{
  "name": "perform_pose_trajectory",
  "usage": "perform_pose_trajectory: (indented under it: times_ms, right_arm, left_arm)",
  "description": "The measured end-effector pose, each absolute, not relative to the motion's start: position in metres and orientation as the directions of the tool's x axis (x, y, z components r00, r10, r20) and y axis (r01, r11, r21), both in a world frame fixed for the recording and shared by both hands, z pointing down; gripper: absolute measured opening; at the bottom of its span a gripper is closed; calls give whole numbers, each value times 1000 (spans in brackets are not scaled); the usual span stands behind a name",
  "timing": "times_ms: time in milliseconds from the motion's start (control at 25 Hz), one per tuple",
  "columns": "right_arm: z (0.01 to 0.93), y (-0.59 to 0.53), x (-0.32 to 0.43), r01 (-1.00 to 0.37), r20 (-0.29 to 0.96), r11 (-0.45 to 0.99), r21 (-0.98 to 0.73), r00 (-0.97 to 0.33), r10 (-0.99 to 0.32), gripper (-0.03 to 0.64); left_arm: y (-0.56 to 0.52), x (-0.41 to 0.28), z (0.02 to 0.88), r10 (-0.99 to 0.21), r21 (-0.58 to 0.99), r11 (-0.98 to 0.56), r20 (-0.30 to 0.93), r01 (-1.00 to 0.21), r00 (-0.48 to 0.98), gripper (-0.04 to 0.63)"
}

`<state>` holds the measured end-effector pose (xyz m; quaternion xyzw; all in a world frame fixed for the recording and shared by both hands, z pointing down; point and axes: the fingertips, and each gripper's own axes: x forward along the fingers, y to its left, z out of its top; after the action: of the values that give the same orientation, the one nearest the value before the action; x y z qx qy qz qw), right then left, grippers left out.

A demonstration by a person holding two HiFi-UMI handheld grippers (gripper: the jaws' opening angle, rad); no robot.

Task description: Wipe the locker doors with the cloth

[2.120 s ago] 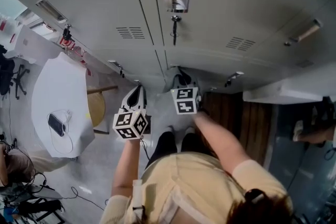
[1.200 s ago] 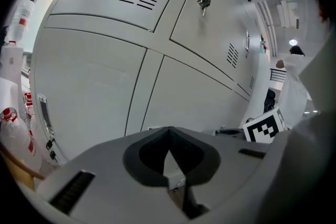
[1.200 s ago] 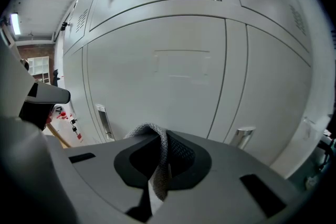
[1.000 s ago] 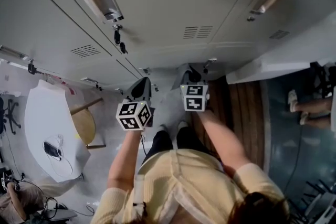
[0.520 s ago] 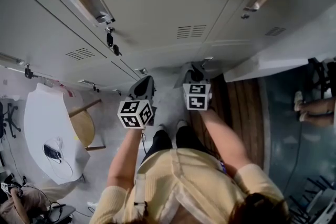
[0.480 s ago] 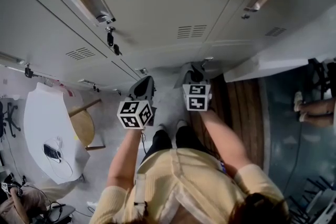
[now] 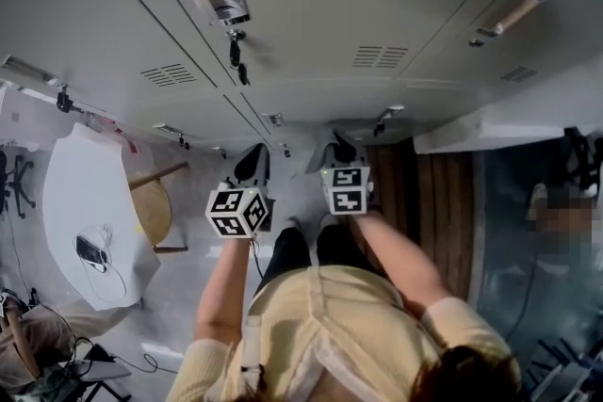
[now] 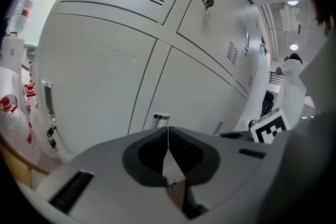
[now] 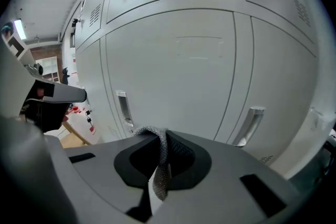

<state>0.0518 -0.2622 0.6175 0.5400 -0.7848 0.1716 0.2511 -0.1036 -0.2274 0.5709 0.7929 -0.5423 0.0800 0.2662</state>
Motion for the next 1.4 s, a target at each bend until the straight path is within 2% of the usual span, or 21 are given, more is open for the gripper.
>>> perform_pose_trajectory:
  times_ms: [600,920,1400]
  right_arm:
    - [654,-254,-57,-833,616,553,-8,-440,-653,6]
    - [685,-261,-88,-800,650,600,17,-447,-615,6]
    - [709,-280,-89,-813,683,579,51,-394,-614,6]
  left_arm:
    - [-180,-187,602,-868,293,-46,461,-955,184,-12]
    - [-172,-207,621,-862,291,12,487,-957,137,-12]
    - [-182,-213,631,-861,276,5,489,-961,136,-12]
